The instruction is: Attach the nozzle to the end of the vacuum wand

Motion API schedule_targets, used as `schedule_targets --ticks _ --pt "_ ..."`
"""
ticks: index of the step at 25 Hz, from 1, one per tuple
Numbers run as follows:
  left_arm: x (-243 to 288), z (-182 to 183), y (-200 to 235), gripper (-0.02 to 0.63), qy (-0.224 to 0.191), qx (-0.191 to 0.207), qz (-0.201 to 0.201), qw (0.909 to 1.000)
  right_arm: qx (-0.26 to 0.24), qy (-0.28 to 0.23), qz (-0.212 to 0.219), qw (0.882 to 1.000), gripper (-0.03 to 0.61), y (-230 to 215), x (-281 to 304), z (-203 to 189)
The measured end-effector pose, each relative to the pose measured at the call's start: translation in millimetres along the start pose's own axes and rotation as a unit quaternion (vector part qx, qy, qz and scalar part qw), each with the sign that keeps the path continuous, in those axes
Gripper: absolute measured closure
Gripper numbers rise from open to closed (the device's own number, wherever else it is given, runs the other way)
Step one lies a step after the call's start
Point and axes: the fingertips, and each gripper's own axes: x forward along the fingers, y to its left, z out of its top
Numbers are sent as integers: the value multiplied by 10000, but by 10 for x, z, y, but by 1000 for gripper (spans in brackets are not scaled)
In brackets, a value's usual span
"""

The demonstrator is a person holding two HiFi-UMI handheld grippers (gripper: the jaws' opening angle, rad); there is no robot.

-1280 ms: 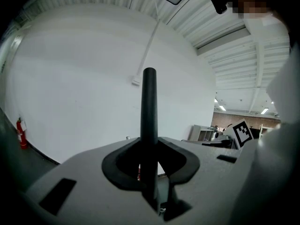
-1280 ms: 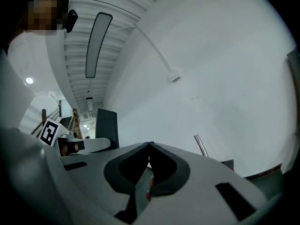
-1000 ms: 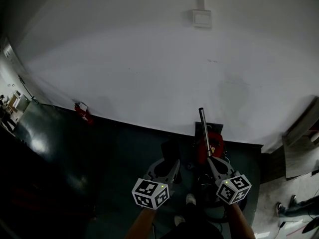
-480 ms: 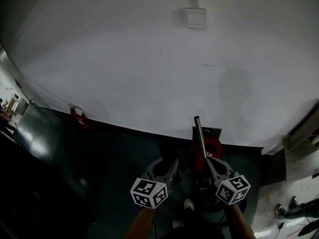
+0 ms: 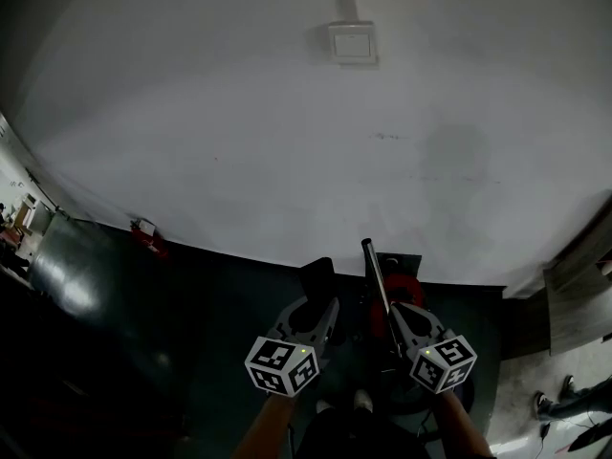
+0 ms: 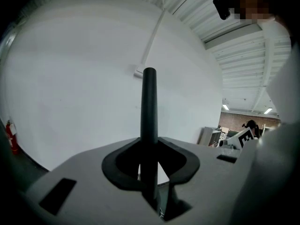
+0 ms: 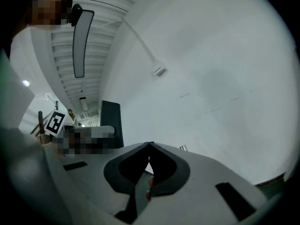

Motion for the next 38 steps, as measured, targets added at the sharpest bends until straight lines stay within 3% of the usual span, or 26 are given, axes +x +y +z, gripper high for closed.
schedule_targets --ticks 23,38 --pt "869 231 616 528 -41 17 -174 9998 158 87 -237 9996 560 -490 741 20" --pt "1299 158 897 528 -45 59 -157 9998 -741 817 -571 9923 557 -1061 1383 -507"
